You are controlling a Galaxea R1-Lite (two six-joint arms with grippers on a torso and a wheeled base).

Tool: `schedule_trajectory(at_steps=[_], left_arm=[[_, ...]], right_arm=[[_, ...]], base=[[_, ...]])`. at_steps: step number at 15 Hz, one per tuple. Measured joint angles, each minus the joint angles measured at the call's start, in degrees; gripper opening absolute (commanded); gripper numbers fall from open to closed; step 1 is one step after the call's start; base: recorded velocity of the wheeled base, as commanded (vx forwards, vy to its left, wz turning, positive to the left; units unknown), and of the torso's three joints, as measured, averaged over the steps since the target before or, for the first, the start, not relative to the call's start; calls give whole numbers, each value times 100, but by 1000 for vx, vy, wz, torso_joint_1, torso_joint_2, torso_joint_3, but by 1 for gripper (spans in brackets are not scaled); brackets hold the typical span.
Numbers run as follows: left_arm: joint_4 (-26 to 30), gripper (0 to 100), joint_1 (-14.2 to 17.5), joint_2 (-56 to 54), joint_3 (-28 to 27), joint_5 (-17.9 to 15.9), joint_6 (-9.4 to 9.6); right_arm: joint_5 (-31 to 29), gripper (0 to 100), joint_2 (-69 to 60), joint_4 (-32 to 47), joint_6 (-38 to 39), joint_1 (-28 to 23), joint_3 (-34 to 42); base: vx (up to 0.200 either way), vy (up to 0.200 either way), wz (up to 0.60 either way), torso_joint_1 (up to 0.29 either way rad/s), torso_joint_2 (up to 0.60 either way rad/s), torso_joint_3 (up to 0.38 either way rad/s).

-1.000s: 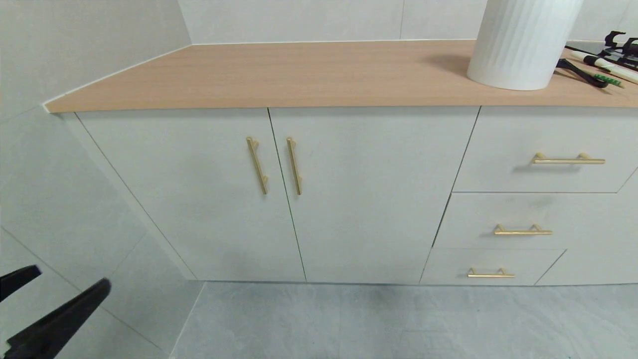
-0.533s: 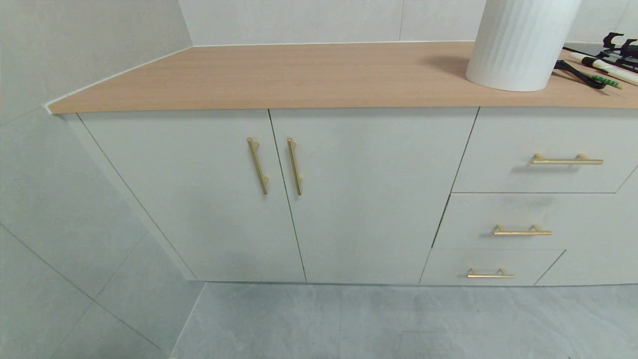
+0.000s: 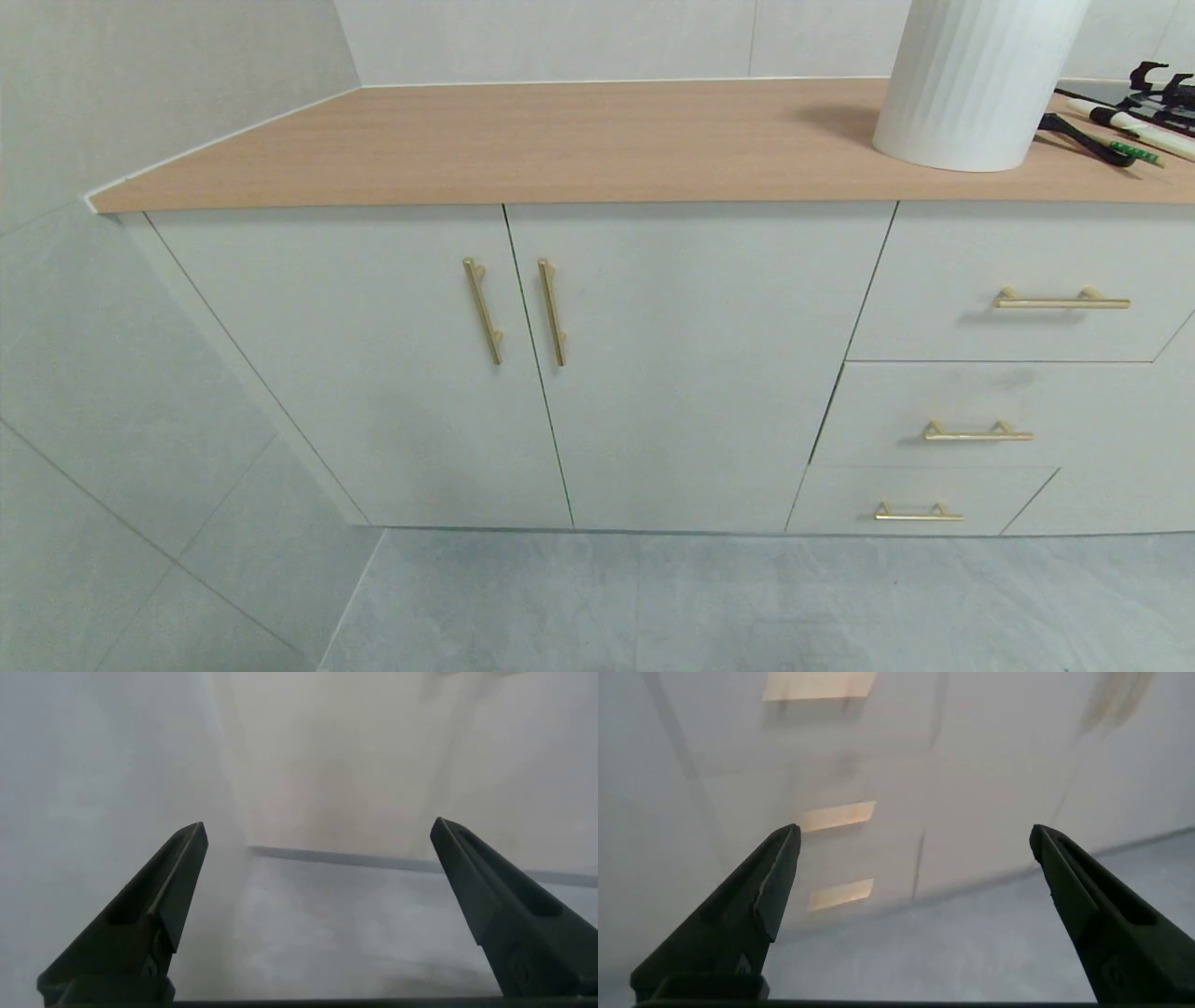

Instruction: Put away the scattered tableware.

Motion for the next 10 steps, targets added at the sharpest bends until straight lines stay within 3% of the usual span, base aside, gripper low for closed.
schedule_trajectory(at_steps=[2, 3, 5, 8, 10], left_arm=[[-16, 100, 15, -44, 49, -562, -374], [-20, 100, 15, -52, 72, -640, -384], [-13, 100, 15, -59, 135, -720, -139], [-27, 100, 15, -66, 165, -734, -121], [-35, 100, 15, -66, 166, -739, -230]], right_arm=[[653, 100, -38, 251, 276, -11, 72], [1084, 100, -49, 257, 315, -11, 80], [1803, 100, -60, 489, 249, -11, 96], [1886, 100, -62, 478, 163, 2, 110], [1880, 100, -65, 484, 172, 6, 110]], base=[[0, 0, 0, 0, 0, 0], [0, 0, 0, 0, 0, 0], [0, 0, 0, 0, 0, 0], [0, 0, 0, 0, 0, 0], [0, 0, 0, 0, 0, 0]])
